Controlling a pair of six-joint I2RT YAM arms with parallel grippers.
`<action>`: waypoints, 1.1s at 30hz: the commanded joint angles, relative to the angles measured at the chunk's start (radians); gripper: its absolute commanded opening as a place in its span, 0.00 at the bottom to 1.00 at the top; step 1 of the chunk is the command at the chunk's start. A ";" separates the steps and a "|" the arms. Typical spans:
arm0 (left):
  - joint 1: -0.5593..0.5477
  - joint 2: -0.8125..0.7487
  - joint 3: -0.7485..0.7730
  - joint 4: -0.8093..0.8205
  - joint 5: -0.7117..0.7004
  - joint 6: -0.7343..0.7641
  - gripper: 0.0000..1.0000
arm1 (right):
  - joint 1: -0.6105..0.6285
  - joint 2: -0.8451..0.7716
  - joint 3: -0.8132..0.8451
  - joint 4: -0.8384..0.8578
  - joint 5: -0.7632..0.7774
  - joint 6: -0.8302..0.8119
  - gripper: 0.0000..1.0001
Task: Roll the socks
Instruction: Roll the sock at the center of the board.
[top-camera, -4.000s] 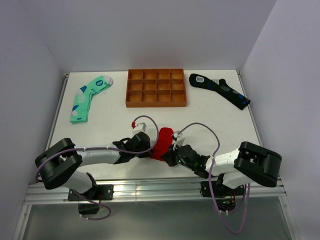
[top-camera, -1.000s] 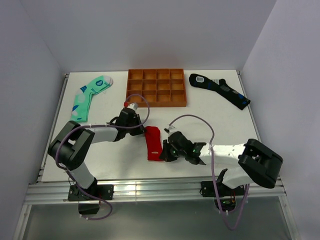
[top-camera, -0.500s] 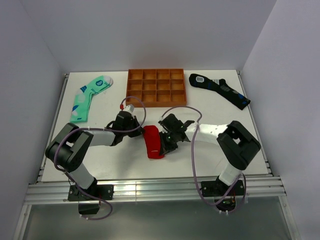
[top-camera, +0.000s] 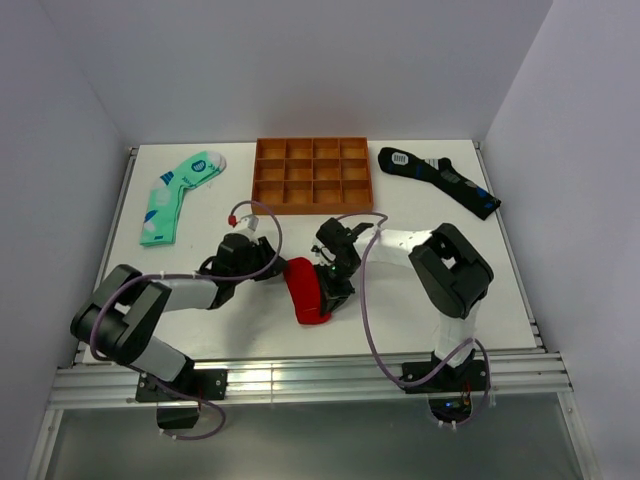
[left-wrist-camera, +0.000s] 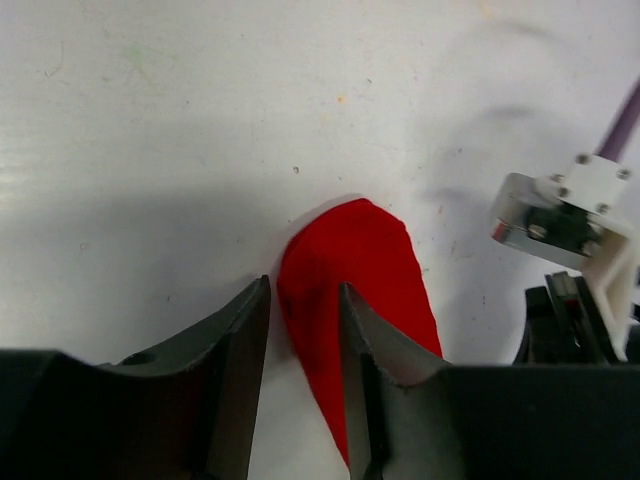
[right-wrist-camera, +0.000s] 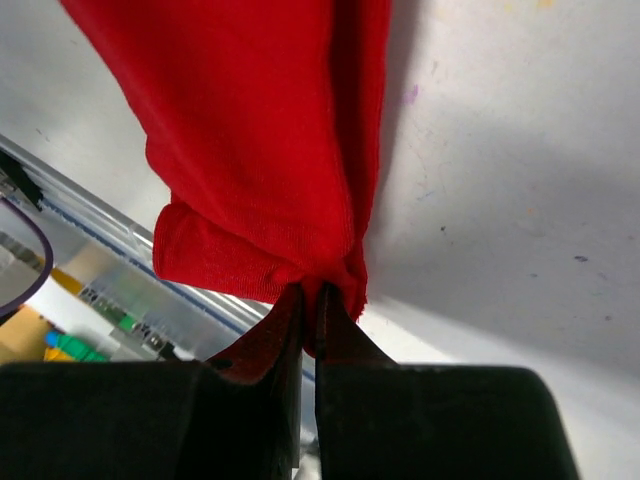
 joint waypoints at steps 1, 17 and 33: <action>-0.005 -0.076 -0.057 0.131 0.027 0.006 0.39 | 0.002 0.049 0.016 -0.131 0.036 -0.013 0.00; -0.390 -0.438 -0.304 0.127 -0.214 0.011 0.42 | 0.001 0.153 0.159 -0.272 0.076 0.009 0.00; -0.646 -0.410 -0.191 -0.031 -0.510 0.202 0.59 | -0.001 0.196 0.207 -0.315 0.079 -0.003 0.00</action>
